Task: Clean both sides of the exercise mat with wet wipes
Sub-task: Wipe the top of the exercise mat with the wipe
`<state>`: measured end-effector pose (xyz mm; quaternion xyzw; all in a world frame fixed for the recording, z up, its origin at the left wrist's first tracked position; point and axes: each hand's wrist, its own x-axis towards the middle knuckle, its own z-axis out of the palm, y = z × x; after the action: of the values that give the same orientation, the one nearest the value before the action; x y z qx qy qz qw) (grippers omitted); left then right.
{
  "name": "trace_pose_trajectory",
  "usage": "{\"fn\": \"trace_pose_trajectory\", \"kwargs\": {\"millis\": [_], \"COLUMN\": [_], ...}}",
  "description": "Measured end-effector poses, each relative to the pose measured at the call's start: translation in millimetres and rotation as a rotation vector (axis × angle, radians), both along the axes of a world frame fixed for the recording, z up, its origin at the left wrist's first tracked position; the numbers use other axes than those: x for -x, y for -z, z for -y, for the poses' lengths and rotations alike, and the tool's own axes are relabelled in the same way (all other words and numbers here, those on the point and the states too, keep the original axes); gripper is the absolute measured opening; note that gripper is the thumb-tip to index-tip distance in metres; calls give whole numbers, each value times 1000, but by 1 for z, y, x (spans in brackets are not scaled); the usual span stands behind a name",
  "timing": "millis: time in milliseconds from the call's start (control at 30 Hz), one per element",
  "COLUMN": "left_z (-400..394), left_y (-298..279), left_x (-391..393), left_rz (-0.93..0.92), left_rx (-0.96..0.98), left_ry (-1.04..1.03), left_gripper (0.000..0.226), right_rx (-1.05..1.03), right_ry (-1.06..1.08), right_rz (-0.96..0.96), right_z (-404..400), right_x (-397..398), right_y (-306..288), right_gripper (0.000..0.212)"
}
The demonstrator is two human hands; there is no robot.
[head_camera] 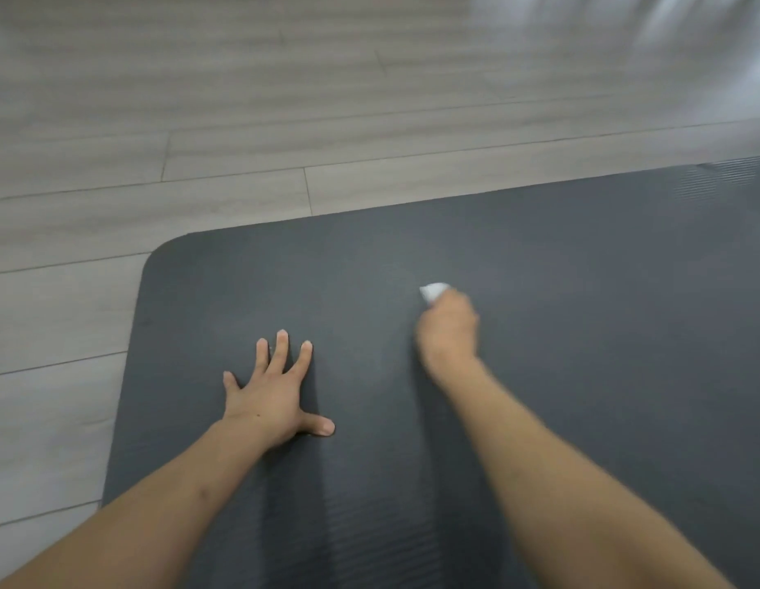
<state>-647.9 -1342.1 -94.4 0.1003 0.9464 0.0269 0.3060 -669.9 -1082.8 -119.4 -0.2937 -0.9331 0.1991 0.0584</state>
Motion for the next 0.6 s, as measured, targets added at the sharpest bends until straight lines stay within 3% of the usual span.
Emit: {"fn": "trace_pose_trajectory", "kwargs": {"millis": [100, 167, 233, 300, 400, 500, 600], "left_z": [2, 3, 1, -2, -3, 2, 3], "left_y": [-3, -4, -5, -9, -11, -10, -10], "left_x": [-3, -6, -14, -25, -34, -30, -26], "left_rz": [-8, -29, -111, -191, -89, 62, 65], "left_rx": [13, 32, 61, 68, 0, 22, 21], "left_ry": [0, 4, 40, 72, 5, 48, 72], "left_gripper": [135, 131, 121, 107, 113, 144, 148], "right_rx": [-23, -75, -139, -161, -88, -7, 28], "right_ry": [-507, -704, -550, -208, 105, 63, -373], "right_rz": [122, 156, 169, 118, 45, -33, 52], "right_z": [101, 80, 10, -70, -89, 3, 97], "right_x": [-13, -22, -31, -45, -63, -70, -96], "right_y": [-8, -13, -13, -12, -15, -10, -10], "right_gripper": [29, 26, 21, 13, 16, 22, 21]}}
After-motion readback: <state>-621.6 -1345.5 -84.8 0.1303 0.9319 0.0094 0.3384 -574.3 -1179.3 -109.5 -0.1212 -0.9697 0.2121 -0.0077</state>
